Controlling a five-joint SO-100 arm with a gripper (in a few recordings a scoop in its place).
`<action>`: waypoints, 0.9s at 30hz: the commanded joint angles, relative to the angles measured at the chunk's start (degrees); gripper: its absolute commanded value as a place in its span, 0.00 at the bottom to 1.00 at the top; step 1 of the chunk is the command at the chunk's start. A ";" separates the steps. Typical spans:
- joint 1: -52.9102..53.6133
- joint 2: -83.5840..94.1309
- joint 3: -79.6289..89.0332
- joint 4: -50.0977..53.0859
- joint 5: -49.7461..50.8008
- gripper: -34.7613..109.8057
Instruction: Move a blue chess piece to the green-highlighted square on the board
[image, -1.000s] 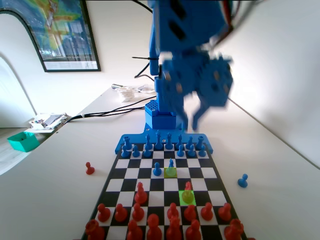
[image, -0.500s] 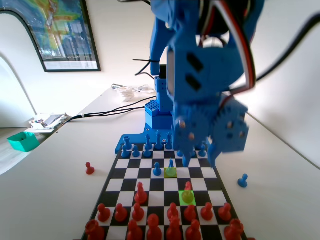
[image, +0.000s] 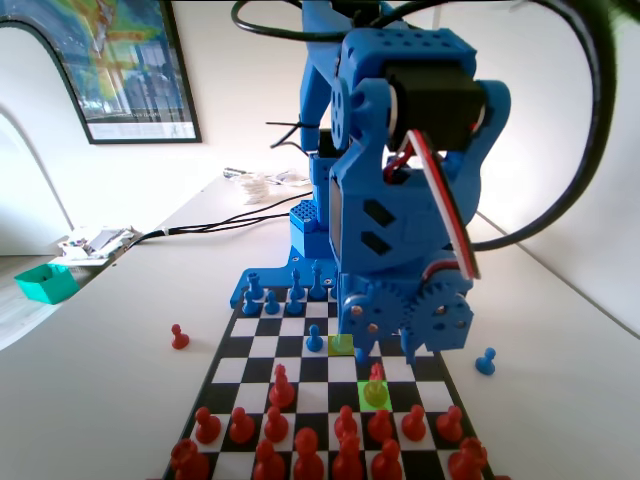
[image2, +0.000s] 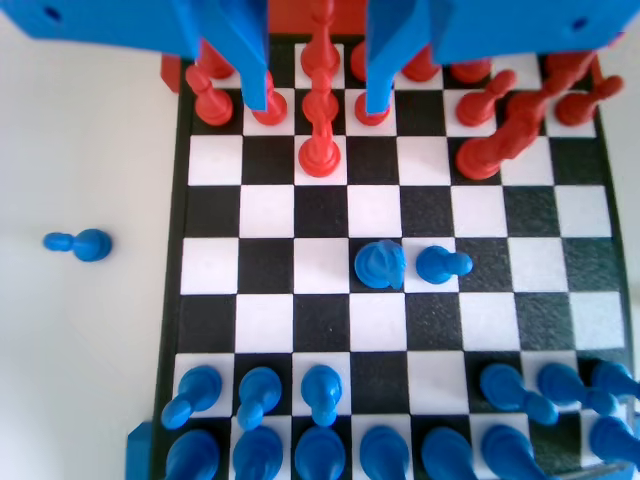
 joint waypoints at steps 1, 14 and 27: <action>-0.88 2.11 1.49 -0.97 -1.23 0.34; -0.79 -2.81 0.09 -3.78 -1.23 0.34; -0.44 -5.71 -1.23 -5.80 -1.23 0.34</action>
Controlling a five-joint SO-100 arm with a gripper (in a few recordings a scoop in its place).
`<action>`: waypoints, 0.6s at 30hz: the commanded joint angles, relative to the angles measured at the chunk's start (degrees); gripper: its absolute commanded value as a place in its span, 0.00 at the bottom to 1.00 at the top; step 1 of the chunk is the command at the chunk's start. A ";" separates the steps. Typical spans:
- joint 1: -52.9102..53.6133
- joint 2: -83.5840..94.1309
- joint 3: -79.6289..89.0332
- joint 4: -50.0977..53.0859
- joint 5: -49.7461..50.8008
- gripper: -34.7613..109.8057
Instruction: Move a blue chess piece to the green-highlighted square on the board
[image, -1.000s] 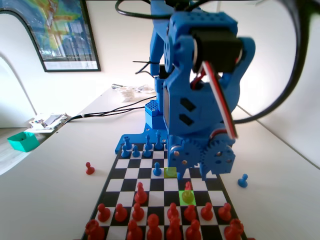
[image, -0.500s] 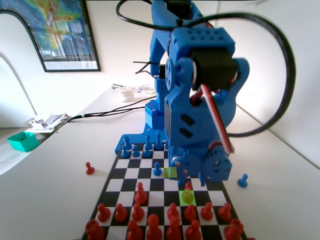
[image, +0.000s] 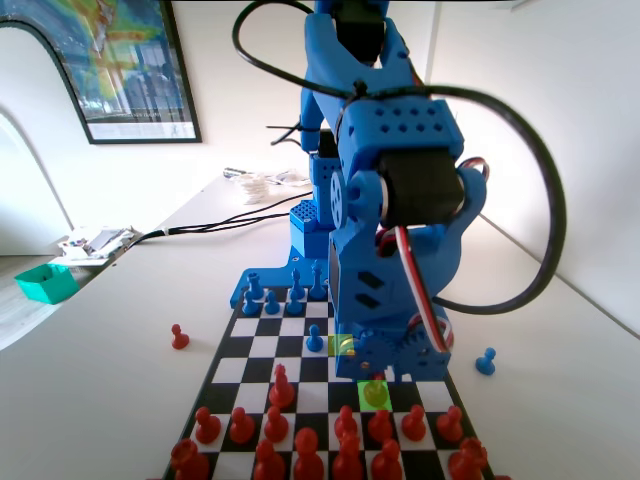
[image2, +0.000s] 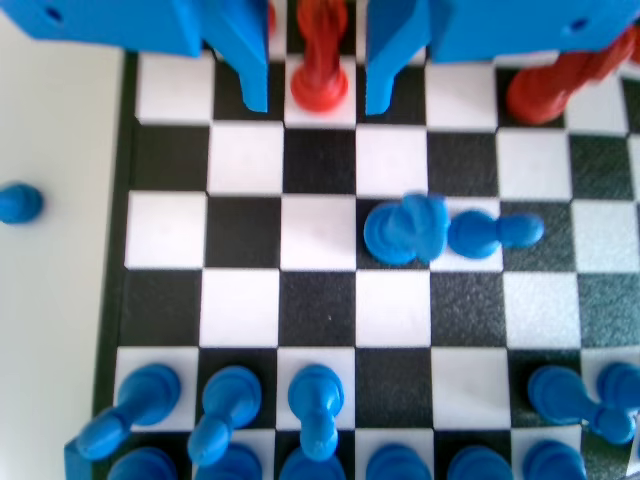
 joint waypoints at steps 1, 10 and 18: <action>-0.53 2.29 -3.52 0.53 -0.70 0.34; -0.53 2.29 -7.38 2.55 -0.53 0.33; -0.70 2.02 -6.33 2.55 -1.49 0.31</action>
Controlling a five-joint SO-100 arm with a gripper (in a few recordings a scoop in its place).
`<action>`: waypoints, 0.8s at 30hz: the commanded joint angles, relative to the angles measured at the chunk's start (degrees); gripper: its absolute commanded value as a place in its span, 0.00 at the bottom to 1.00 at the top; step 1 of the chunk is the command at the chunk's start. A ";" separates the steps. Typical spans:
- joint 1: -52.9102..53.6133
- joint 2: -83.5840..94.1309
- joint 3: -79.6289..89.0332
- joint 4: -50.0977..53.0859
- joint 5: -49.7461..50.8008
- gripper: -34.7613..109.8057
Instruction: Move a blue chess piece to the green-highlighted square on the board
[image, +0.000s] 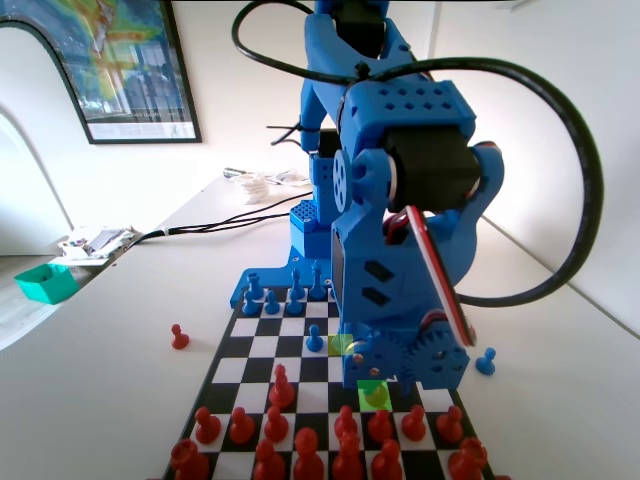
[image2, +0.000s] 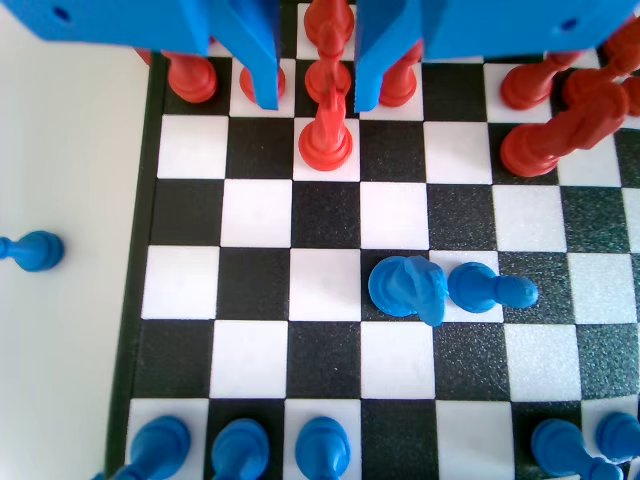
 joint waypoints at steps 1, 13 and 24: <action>-0.70 2.11 -1.14 1.14 -0.88 0.31; -0.79 1.49 0.00 1.05 -1.85 0.31; -1.05 1.32 0.26 0.97 -2.20 0.25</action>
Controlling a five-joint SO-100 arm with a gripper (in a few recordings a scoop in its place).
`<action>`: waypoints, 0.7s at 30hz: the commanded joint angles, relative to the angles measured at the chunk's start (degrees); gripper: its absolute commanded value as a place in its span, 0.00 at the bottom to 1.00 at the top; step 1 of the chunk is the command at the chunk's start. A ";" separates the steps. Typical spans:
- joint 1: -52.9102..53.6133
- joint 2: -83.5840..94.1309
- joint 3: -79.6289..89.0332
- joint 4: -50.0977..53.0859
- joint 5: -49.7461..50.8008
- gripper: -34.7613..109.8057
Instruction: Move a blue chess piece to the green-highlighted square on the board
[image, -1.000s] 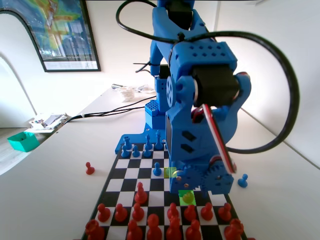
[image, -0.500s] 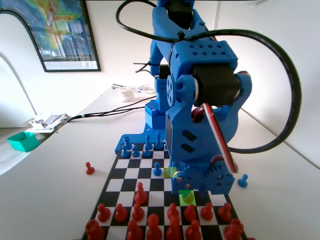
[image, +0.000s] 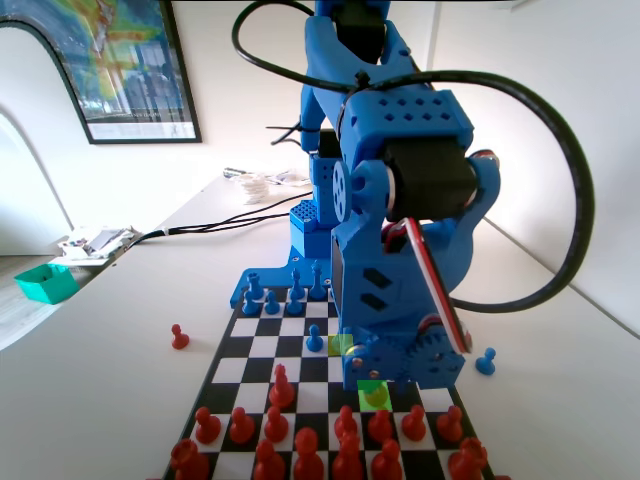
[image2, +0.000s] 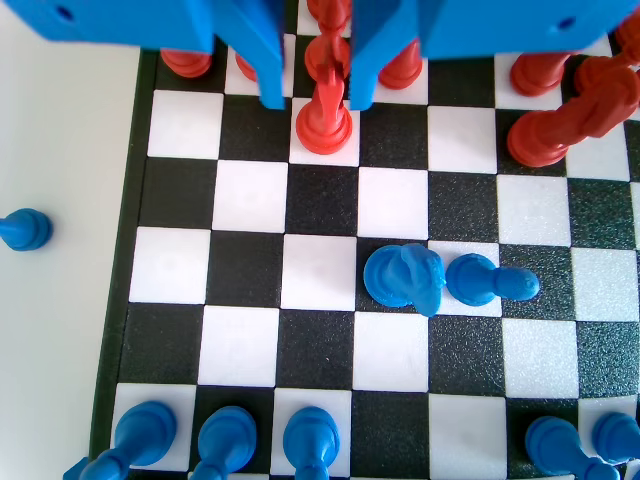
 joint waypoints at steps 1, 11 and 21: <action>-1.14 2.20 -0.09 1.05 -0.88 0.25; -1.23 1.93 0.00 1.93 -2.02 0.25; -1.05 5.62 -7.12 13.54 -1.67 0.25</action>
